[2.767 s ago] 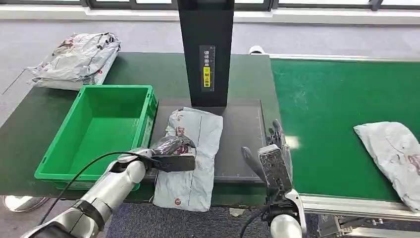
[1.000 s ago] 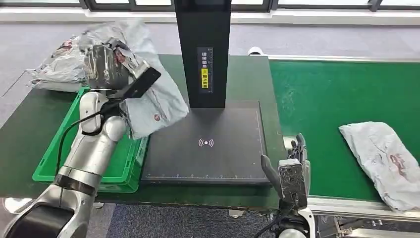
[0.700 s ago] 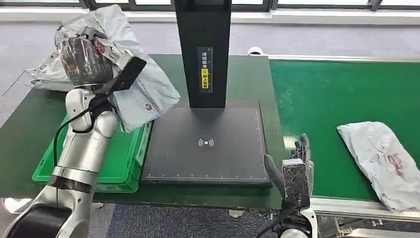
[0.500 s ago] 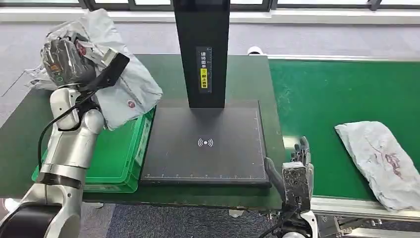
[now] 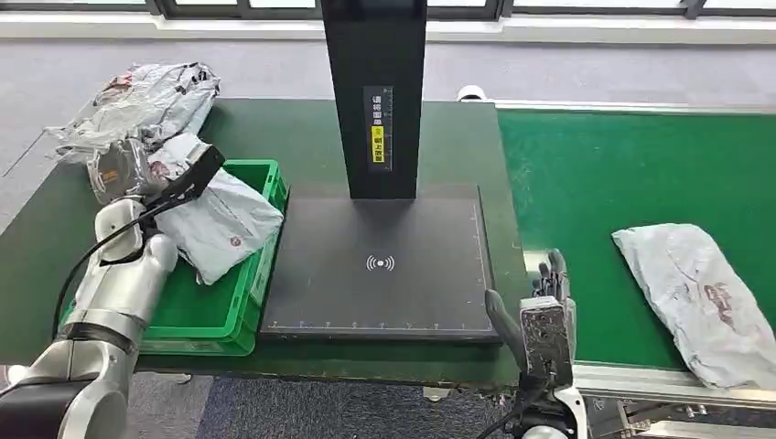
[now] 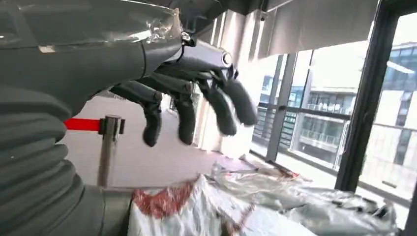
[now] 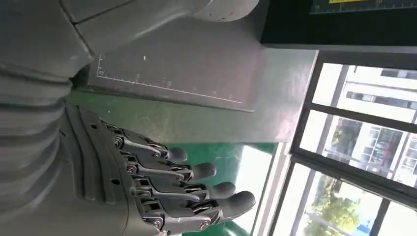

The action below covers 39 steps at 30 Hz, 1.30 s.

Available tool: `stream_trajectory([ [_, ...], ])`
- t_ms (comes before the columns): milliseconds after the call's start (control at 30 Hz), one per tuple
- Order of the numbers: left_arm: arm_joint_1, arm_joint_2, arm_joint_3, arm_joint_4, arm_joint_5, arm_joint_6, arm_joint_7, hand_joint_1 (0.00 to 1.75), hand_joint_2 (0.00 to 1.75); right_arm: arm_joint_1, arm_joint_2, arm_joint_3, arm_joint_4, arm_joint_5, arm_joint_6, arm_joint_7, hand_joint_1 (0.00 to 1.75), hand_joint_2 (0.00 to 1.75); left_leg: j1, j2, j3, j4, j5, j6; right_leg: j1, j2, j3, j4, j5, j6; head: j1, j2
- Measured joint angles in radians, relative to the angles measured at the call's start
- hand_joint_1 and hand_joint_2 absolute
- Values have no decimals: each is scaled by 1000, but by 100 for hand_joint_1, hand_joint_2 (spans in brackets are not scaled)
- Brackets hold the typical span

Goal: Moved the parcel from conveyor to table for the left to box.

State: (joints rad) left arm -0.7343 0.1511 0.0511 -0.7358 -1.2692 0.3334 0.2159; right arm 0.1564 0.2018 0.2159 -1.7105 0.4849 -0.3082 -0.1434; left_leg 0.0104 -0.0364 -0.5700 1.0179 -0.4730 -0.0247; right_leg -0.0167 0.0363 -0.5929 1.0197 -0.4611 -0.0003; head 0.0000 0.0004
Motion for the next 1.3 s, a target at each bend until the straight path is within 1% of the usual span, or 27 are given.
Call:
stream_trajectory([
  [167, 0, 7, 13, 52, -28, -46, 39, 0, 175, -1, -2, 0, 0, 0, 3, 0, 0, 175, 0, 0, 0, 0, 0, 0, 0, 0, 0, 0, 0, 0, 0, 0],
  [233, 3, 7, 26, 64, -29, -71, 30, 0, 175, -1, -3, 0, 0, 0, 2, 0, 0, 175, 0, 0, 0, 0, 0, 0, 0, -1, 0, 0, 0, 0, 0, 0],
  [433, 3, -13, 77, 77, 138, -239, -134, 0, 175, 5, -8, 0, 0, -1, 2, 14, 0, 175, 0, 0, 0, 0, 0, 0, 0, -1, -1, 0, 0, 0, 0, 0],
  [533, 6, -28, 102, 54, 326, -332, -239, 0, 175, 15, -11, 0, -9, -1, 1, 21, 0, 175, 0, 0, -1, 0, 0, 0, 0, 0, -1, 0, 0, 0, 0, 0],
  [633, 14, -41, 114, -1, 458, -372, -271, 0, 175, 21, -14, 0, -17, -3, 0, 22, 0, 175, 0, 1, -1, 0, 0, 0, 0, 0, -1, 0, 0, 0, 0, 0],
  [667, 15, -43, 115, -10, 464, -375, -271, 0, 0, 21, -15, 0, -17, -3, 0, 22, 0, 175, 0, 1, -1, 0, 0, 0, 0, 0, -1, 0, 0, 0, 0, 0],
  [767, 22, -50, 126, -43, 531, -378, -292, 0, 0, 22, -18, 0, -17, -3, -3, 22, 0, 175, 0, 1, -1, 0, 0, 0, 0, 0, -2, 0, 0, 0, 0, 0],
  [833, 37, -58, 132, -89, 684, -378, -325, 0, 0, 23, -20, 0, -17, -6, -6, 22, 0, 175, 0, 1, -1, 0, 0, 0, 0, 0, -2, 0, 0, 0, 0, 0],
  [933, 75, -74, 137, -202, 962, -369, -337, 0, 0, 22, -22, 0, -17, -12, -10, 22, 0, 175, 0, 1, -1, 0, 0, 0, 0, 0, -1, 0, 0, 0, 0, 0],
  [1067, 128, -88, 137, -346, 1152, -321, -336, 0, 0, 18, -22, 0, -16, -11, -17, 22, 0, 175, 0, 1, -1, 0, 0, 0, 0, 0, -2, 0, 0, 0, 0, 0],
  [1200, 158, -95, 129, -437, 1150, -228, -346, 0, 0, 13, -22, 0, -13, -5, -23, 21, 0, 175, 0, 1, -1, 0, 0, 0, 0, 0, -2, 0, 0, 0, 0, 0],
  [1300, 161, -98, 114, -461, 1116, -184, -358, 0, 0, 6, -22, 0, -5, -4, -29, 21, 0, 175, 0, 0, -1, 0, 0, 0, 0, -1, -2, 0, 0, 0, 0, 0],
])
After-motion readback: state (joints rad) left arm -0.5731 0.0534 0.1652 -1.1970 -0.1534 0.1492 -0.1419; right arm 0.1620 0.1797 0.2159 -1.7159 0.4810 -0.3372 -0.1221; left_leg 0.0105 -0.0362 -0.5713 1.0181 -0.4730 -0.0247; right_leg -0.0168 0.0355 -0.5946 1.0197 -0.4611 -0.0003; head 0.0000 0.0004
